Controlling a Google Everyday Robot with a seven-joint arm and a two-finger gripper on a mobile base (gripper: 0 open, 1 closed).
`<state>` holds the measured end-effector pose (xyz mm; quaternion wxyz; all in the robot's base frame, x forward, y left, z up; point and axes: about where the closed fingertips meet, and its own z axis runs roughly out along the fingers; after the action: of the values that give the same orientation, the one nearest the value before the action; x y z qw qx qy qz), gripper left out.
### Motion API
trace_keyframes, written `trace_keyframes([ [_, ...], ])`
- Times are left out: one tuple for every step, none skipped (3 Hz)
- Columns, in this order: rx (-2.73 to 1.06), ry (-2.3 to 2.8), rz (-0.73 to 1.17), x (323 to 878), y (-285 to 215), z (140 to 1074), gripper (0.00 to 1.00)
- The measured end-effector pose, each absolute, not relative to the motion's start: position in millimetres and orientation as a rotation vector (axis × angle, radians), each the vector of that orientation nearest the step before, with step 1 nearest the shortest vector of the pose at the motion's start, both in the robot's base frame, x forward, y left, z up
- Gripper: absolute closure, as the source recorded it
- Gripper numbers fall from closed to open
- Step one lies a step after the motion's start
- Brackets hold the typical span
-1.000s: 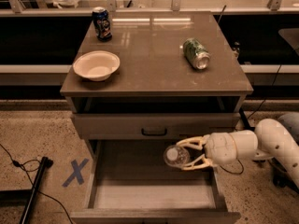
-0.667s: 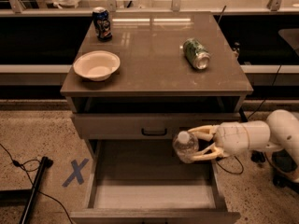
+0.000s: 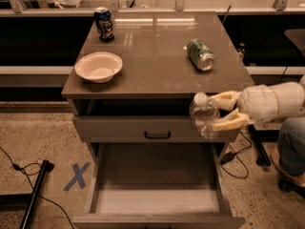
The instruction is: Pick water bottle from middle drawer and place on counter
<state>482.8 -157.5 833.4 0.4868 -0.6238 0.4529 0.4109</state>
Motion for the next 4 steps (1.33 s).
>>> trace_keyframes([
  [-1.481,1.096,0.999,514,-168,882,1.00],
  [-1.449,1.090,0.949,526,-178,898,1.00],
  [-1.442,1.092,0.954,526,-177,901,1.00],
  [-1.394,1.101,0.993,524,-165,921,1.00],
])
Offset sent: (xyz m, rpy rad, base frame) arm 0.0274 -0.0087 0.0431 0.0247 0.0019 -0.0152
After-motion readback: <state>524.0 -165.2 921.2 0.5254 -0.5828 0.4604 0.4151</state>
